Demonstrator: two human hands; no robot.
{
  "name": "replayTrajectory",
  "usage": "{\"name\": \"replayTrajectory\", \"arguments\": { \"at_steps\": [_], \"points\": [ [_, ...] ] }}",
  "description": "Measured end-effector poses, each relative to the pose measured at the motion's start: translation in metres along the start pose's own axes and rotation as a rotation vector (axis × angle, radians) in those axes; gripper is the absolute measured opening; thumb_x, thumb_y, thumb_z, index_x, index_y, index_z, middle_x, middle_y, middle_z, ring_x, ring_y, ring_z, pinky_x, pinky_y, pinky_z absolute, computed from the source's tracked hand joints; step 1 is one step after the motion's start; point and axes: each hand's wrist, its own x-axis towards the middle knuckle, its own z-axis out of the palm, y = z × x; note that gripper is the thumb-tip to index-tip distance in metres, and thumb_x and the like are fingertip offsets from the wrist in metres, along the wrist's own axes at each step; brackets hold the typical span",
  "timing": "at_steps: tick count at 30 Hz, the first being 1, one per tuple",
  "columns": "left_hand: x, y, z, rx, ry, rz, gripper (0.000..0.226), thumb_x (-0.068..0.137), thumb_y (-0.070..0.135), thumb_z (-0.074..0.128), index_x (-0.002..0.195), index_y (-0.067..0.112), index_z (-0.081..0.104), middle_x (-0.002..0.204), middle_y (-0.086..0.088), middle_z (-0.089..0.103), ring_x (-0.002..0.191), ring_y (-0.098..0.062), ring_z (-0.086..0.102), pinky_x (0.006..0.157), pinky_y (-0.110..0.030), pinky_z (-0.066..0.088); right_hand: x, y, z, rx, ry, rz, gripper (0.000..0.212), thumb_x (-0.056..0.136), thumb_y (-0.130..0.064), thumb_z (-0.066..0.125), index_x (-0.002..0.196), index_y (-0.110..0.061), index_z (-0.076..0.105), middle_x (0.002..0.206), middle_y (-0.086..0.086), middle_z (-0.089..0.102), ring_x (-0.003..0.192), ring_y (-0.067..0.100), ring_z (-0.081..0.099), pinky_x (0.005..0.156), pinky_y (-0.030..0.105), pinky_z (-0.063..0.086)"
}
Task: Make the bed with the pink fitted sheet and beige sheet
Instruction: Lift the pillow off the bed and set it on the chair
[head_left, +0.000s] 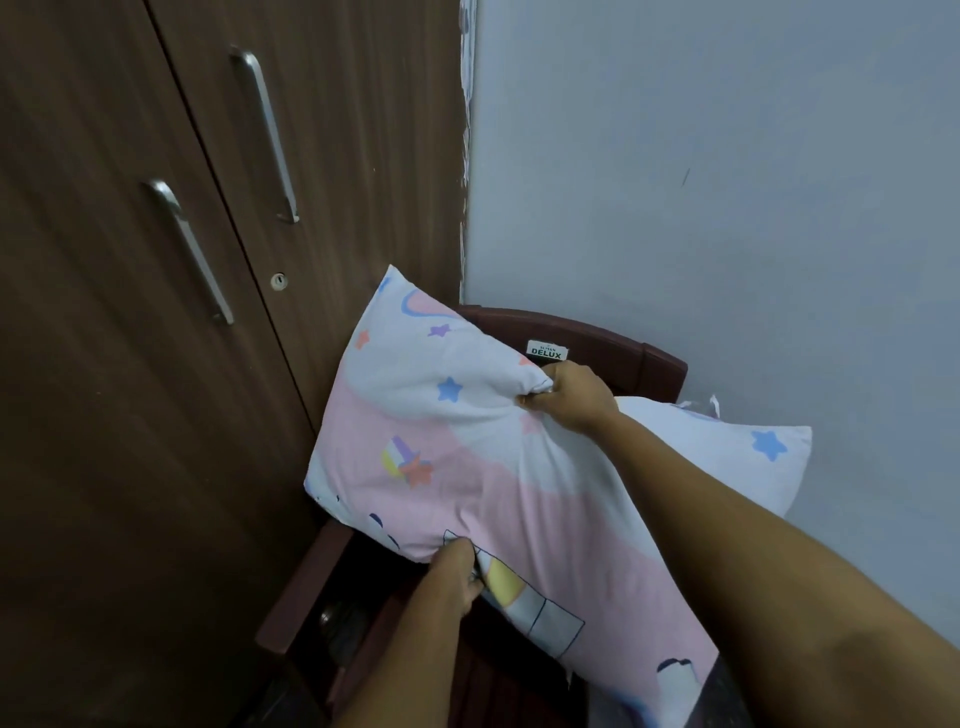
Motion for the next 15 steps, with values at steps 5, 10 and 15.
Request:
{"name": "replayTrajectory", "arguments": {
  "at_steps": [5, 10, 15],
  "points": [
    [0.01, 0.0, 0.012, 0.039, -0.074, -0.008, 0.023, 0.095, -0.003, 0.032, 0.107, 0.002, 0.051, 0.078, -0.009, 0.057, 0.069, -0.02, 0.053, 0.062, -0.03, 0.047, 0.018, 0.013, -0.003, -0.033, -0.01, 0.01, 0.023, 0.08, -0.036, 0.073, 0.069, -0.026, 0.055, 0.081, -0.001, 0.064, 0.077, 0.017, 0.057, 0.064, 0.026, 0.036],
    [0.018, -0.006, 0.023, 0.275, -0.151, -0.031, 0.029, 0.099, 0.012, 0.036, 0.116, 0.001, 0.057, 0.09, -0.009, 0.065, 0.077, -0.017, 0.06, 0.051, -0.025, 0.053, 0.035, 0.025, -0.006, -0.109, 0.002, -0.023, 0.024, 0.079, -0.039, 0.072, 0.091, -0.018, 0.069, 0.088, 0.001, 0.068, 0.087, 0.023, 0.063, 0.066, 0.028, 0.039],
    [0.004, -0.016, 0.038, 0.618, -0.302, -0.118, 0.02, 0.093, 0.012, 0.039, 0.098, 0.018, 0.057, 0.099, 0.001, 0.062, 0.109, -0.024, 0.058, 0.095, -0.037, 0.046, 0.047, 0.045, -0.011, -0.287, 0.104, -0.06, 0.044, 0.077, -0.048, 0.071, 0.114, -0.026, 0.065, 0.109, 0.002, 0.061, 0.108, 0.027, 0.052, 0.084, 0.035, 0.04]
  ]
}}
